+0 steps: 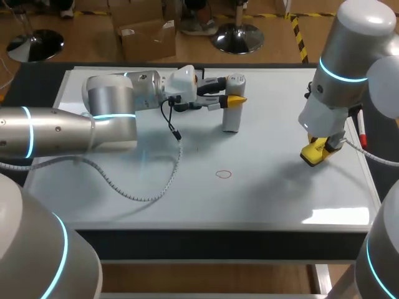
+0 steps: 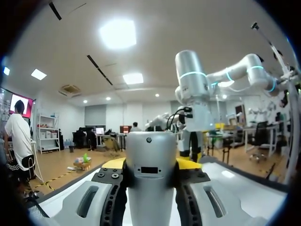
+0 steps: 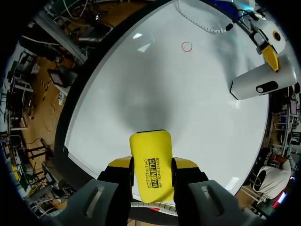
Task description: Pick up the inspection probe, press it on each red-marked spot on the whiteboard one by one, put down the probe, pick up the eraser, and wipe off all the red marks.
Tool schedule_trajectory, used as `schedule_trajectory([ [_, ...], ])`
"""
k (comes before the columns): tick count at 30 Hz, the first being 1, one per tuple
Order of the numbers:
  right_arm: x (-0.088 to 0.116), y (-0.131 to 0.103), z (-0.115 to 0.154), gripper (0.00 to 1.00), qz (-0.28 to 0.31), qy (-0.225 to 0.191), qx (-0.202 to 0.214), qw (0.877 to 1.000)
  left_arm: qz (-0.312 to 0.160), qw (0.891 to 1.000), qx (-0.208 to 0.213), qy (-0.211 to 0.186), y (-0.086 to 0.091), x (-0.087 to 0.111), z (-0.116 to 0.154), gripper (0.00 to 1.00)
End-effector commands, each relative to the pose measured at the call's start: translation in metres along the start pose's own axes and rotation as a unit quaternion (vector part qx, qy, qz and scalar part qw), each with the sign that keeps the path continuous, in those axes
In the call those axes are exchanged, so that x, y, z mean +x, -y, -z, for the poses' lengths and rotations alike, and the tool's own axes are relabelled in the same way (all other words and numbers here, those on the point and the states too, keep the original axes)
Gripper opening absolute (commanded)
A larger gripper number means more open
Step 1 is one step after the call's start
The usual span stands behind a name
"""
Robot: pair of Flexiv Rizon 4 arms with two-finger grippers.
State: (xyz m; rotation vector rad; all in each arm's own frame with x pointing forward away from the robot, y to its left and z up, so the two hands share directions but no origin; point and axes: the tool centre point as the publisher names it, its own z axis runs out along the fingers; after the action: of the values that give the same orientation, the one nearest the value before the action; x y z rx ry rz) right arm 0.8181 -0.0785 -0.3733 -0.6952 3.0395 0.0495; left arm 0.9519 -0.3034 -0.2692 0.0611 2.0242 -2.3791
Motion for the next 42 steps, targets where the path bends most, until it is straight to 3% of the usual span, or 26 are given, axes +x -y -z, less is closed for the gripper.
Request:
schedule_trajectory([
  [1, 0.0, 0.001, 0.001, 0.0, 0.001, -0.001, 0.001, 1.0, 0.012, 1.0, -0.003, -0.002, 0.015, 0.002, 0.0, 0.0],
  [7, 0.0, 0.001, 0.001, 0.0, 0.001, -0.001, 0.001, 1.0, 0.028, 1.0, 0.002, -0.009, 0.046, 0.001, -0.004, 0.0],
  [9, 0.0, 0.001, 0.001, 0.0, 0.001, -0.001, 0.001, 1.0, 0.026, 1.0, -0.014, -0.008, 0.056, 0.0, -0.005, 0.0],
  [19, 0.0, 0.001, 0.001, 0.0, 0.001, -0.001, 0.001, 1.0, 0.015, 1.0, 0.012, -0.021, 0.101, -0.031, -0.014, 0.0],
  [38, 0.0, 0.001, 0.001, 0.0, 0.001, -0.001, 0.001, 1.0, 0.024, 0.999, 0.031, -0.025, 0.143, -0.118, -0.035, 0.0],
  [42, 0.0, 0.001, 0.001, 0.0, 0.001, -0.001, 0.001, 1.0, 0.022, 0.999, 0.034, -0.026, 0.145, -0.128, -0.039, 0.0],
])
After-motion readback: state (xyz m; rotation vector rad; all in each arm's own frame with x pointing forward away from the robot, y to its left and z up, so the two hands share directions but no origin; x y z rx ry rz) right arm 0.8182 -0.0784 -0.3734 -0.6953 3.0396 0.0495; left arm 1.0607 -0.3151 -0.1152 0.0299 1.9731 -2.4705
